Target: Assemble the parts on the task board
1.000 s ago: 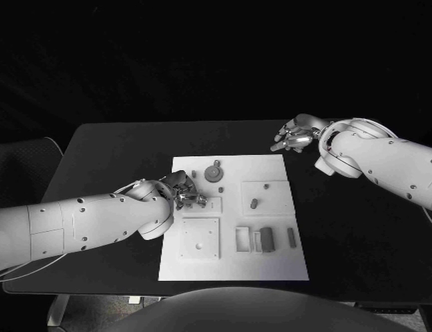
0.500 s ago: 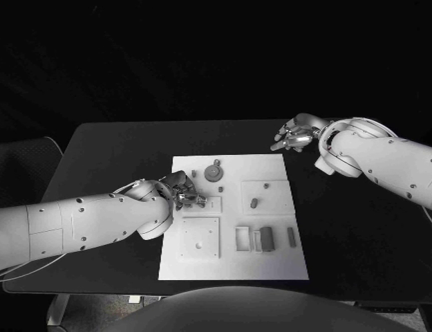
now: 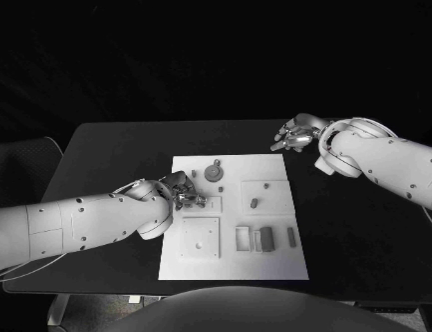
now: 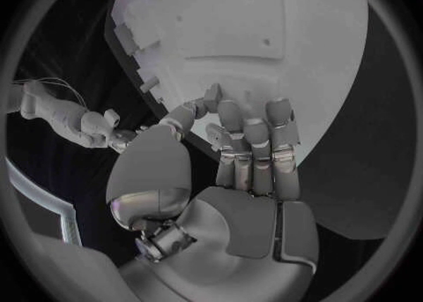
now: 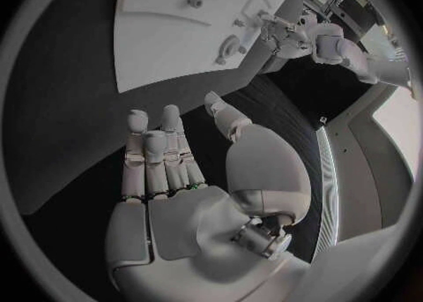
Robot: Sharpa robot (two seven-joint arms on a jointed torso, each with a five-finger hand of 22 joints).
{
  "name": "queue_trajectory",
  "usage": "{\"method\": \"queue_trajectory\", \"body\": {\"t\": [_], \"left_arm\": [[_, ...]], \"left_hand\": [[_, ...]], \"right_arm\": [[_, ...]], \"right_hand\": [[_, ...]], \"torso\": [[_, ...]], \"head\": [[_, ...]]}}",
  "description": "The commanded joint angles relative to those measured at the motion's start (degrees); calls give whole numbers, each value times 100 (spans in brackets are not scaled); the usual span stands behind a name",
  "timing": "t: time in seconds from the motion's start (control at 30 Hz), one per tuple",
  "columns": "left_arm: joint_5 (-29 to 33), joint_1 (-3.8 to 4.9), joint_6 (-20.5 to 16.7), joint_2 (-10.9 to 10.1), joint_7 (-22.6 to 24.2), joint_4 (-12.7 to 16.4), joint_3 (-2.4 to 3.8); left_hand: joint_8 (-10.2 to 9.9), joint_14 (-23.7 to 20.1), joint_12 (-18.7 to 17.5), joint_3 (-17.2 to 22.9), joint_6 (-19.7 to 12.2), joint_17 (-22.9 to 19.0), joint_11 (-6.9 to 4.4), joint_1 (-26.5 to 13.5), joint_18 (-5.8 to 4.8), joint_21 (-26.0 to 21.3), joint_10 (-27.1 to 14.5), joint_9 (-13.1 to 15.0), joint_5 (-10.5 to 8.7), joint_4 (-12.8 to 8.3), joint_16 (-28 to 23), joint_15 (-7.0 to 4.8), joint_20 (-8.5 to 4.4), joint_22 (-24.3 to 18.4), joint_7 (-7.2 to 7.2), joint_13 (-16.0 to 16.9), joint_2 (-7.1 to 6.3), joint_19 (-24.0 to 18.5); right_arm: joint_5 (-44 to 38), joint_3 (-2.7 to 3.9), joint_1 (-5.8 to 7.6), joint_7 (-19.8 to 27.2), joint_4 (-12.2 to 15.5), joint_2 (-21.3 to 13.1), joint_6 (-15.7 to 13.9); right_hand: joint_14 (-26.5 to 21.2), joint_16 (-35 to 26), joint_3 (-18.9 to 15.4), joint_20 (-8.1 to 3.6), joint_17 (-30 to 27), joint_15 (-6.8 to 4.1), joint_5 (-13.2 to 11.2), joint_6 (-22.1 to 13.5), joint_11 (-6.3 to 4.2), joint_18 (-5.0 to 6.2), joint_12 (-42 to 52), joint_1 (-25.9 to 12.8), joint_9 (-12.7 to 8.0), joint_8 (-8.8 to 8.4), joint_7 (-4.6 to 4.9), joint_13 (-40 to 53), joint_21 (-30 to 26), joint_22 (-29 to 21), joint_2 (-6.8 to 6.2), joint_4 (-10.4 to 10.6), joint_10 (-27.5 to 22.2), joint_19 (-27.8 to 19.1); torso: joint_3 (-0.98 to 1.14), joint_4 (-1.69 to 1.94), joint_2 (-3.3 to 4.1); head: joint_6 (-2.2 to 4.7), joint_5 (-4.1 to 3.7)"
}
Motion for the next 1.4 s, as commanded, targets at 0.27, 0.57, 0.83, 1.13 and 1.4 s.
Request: {"method": "queue_trajectory", "body": {"t": [0.27, 0.57, 0.83, 1.13, 1.4], "left_arm": [[-88, -6, 27, 36, -5, -2, -8], [-284, -6, 2, 43, 15, -4, -7], [-346, -6, 22, 53, -3, -13, -8], [-464, -6, 11, 51, -66, -23, -8], [-477, -6, 21, 71, -88, -36, -8]], "left_hand": [[21, 27, 32, 765, 37, 7, -33, 137, 47, 28, -19, 22, 17, -740, 33, -85, -56, 129, 13, 7, 103, 11], [19, 24, 34, 775, 30, 7, -33, 149, 48, 33, -25, 32, 12, -743, 35, -88, -59, 129, 13, 7, 107, 9], [19, 23, 35, 779, 29, 7, -33, 154, 48, 36, -27, 37, 11, -743, 36, -89, -60, 129, 13, 6, 109, 8], [20, 23, 37, 784, 27, 7, -33, 158, 48, 40, -28, 44, 10, -743, 38, -90, -61, 128, 13, 6, 113, 7], [20, 23, 39, 786, 26, 6, -33, 159, 47, 43, -29, 49, 11, -742, 39, -92, -61, 128, 13, 5, 112, 7]], "right_arm": [[-22, 2, -3, 28, 5, 4, 66], [-22, 2, -3, 28, 7, 2, 67], [-22, 2, -3, 28, 7, 4, 70], [-22, 2, -3, 27, 6, 1, 69], [-22, 2, -3, 27, 4, 1, 73]], "right_hand": [[14, 5, 2, -5, -5, -44, 25, 12, 27, 83, 20, -62, -5, -36, 42, -9, -38, 85, -18, 35, -9, -43], [14, 5, 2, -5, -6, -44, 26, 11, 27, 83, 21, -62, -6, -36, 42, -10, -38, 85, -19, 36, -10, -43], [14, 5, 2, -5, -6, -44, 26, 11, 27, 83, 21, -62, -6, -35, 42, -10, -39, 85, -19, 37, -10, -43], [13, 5, 2, -5, -7, -44, 26, 11, 27, 83, 22, -63, -7, -35, 42, -11, -39, 85, -19, 40, -11, -43], [13, 5, 2, -5, -7, -44, 26, 11, 27, 83, 23, -63, -7, -35, 42, -12, -39, 85, -20, 40, -11, -43]], "torso": [[4, -6, 4], [5, -4, 0], [2, -4, 2], [0, 1, 1], [2, 1, 0]], "head": [[12, 4], [10, 2], [10, -2], [13, -5], [9, -5]]}}
